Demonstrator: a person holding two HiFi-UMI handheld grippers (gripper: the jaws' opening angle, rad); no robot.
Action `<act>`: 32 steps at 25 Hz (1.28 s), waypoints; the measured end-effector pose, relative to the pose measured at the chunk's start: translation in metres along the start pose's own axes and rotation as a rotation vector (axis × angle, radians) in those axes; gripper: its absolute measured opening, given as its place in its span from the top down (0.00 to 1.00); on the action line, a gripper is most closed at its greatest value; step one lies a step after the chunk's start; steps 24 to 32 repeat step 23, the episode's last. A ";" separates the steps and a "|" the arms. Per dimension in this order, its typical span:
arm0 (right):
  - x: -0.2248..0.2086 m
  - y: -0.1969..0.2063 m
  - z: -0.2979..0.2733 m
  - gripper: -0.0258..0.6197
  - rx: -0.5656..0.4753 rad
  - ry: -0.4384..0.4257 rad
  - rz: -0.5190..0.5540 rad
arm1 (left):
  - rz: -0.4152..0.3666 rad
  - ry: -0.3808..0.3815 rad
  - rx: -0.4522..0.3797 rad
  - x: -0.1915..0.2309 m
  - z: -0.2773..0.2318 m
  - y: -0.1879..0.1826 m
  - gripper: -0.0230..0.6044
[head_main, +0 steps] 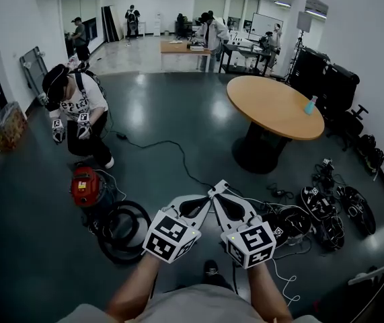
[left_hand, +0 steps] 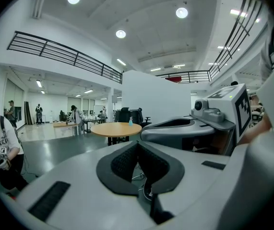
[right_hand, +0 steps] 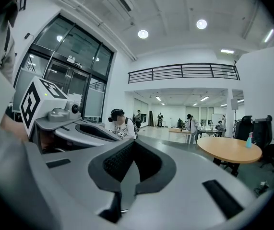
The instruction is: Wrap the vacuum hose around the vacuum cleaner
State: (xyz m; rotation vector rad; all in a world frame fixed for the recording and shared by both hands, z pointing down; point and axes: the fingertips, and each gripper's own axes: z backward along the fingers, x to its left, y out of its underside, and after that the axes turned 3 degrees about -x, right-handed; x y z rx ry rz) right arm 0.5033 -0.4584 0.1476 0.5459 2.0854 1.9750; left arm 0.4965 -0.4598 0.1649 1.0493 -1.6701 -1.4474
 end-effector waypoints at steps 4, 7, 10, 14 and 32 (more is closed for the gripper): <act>0.001 -0.005 0.005 0.95 -0.012 -0.005 -0.006 | -0.001 0.001 -0.009 -0.005 0.001 -0.005 0.95; 0.001 -0.006 0.007 0.95 -0.017 -0.001 -0.006 | -0.002 0.000 -0.013 -0.007 0.002 -0.006 0.95; 0.002 -0.005 0.009 0.95 -0.017 -0.001 -0.007 | 0.004 0.002 -0.013 -0.008 0.003 -0.005 0.95; 0.000 -0.004 0.013 0.95 -0.020 0.003 -0.011 | 0.007 0.003 -0.014 -0.011 0.002 -0.004 0.95; -0.004 -0.001 0.020 0.95 -0.018 0.005 -0.021 | 0.023 0.019 -0.007 -0.020 -0.003 -0.003 0.95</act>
